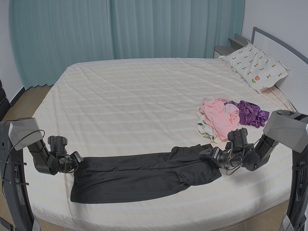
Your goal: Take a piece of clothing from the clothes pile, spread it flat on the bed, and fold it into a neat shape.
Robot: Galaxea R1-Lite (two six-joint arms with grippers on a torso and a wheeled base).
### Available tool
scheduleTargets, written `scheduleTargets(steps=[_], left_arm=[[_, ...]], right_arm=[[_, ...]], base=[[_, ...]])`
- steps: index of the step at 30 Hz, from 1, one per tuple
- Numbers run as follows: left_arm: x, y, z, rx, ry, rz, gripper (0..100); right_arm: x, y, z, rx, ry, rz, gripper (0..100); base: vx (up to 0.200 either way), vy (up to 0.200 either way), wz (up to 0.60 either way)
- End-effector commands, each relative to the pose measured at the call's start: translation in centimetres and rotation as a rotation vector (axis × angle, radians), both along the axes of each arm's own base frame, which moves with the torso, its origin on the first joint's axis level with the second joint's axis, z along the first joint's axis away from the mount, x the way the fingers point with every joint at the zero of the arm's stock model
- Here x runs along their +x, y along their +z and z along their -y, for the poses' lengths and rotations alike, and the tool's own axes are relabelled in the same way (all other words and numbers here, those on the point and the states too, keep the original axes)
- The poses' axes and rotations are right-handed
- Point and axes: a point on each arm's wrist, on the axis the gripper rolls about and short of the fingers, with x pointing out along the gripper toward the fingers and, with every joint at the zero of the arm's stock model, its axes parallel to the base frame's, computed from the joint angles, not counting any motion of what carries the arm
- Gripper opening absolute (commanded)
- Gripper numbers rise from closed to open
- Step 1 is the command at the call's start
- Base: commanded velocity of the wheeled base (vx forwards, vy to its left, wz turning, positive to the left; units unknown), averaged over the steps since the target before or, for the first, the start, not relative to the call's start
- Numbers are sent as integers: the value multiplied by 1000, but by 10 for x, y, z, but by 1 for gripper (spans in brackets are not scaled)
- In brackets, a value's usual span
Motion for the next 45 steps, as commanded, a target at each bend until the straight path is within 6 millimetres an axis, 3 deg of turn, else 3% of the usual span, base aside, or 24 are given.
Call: scheduleTargets(steps=[1,23,24,37,41,43,45], left_arm=[[1,0,-2,14,34,-1,0],[10,3,-11,-24,131,84,0],[10,2,-11,-27,128,76,100],[4,-1,-10,-40,132,60,100],[2,-2,-9,-53,139,54,100],[2,-3,-9,-53,140,51,100],[1,-2,-9,-53,140,51,100]], right_arm=[[0,-2,0,-2,2,-5,100],[2,-3,-1,3,3,16,100],[3,-1,-2,4,2,25,100],[19,21,-20,6,34,127,100],[28,13,-23,-84,108,136,100],[33,-4,-31,-100,135,122,100],[35,-8,-33,-103,138,119,100]], base=[[0,0,0],[0,0,0],[0,0,0],[0,0,0],[0,0,0],[0,0,0],[0,0,0]])
